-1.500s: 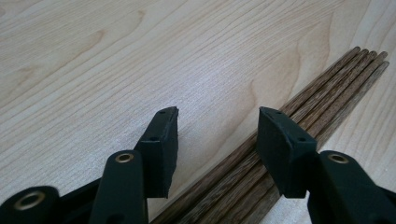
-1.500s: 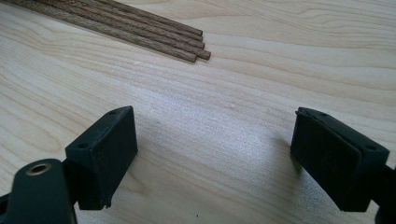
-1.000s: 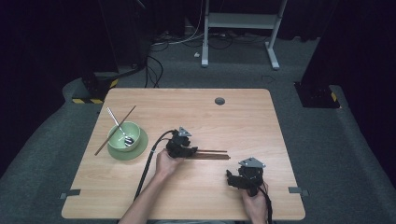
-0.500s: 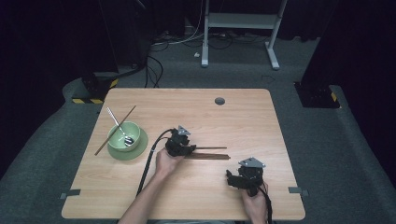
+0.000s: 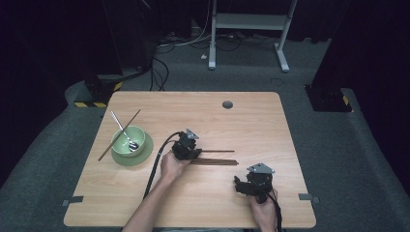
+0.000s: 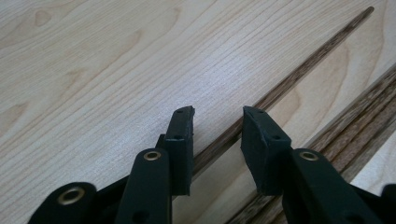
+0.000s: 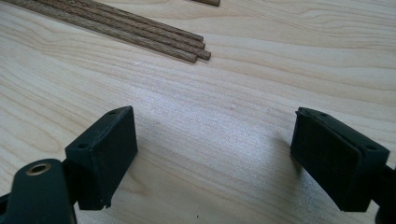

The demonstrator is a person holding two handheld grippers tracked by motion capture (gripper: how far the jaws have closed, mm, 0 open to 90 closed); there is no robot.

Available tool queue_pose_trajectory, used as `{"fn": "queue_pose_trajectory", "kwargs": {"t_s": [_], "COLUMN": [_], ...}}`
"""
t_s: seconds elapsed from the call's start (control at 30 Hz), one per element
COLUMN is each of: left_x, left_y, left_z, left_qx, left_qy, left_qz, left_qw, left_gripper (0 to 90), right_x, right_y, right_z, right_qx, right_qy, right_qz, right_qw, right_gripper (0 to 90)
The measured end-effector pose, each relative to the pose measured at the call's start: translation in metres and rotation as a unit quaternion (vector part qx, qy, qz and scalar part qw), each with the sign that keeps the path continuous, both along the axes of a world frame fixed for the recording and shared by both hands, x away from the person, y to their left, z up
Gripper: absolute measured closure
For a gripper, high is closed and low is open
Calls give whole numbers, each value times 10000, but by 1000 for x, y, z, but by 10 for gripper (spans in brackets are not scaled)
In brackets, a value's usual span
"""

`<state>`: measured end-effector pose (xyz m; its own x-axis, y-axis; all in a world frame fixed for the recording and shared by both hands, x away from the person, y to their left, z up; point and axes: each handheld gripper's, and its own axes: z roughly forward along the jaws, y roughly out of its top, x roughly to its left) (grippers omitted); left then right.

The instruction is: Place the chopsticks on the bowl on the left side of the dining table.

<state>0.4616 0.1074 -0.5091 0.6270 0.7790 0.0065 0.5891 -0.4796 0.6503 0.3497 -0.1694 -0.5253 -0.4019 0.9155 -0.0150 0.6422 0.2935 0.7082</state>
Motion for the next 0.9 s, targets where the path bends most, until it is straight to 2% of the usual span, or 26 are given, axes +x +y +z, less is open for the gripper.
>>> {"fn": "queue_pose_trajectory", "kwargs": {"t_s": [0.3,0.53,0.9], "left_x": [5,7,11], "left_y": [8,14,37], "left_z": [0,0,0], "left_qx": [-79,10,71], "left_qy": [25,-27,-48], "left_qz": [-28,-46,156], "left_qw": [10000,10000,9998], "left_gripper": [729,771,798], "right_x": [0,0,0], "right_y": [0,0,0], "right_z": [0,0,0], "right_qx": [-1,0,-2], "right_qy": [0,1,0], "right_qz": [3,2,3], "right_qw": [10000,10000,10000], "right_gripper": [142,142,142]}}
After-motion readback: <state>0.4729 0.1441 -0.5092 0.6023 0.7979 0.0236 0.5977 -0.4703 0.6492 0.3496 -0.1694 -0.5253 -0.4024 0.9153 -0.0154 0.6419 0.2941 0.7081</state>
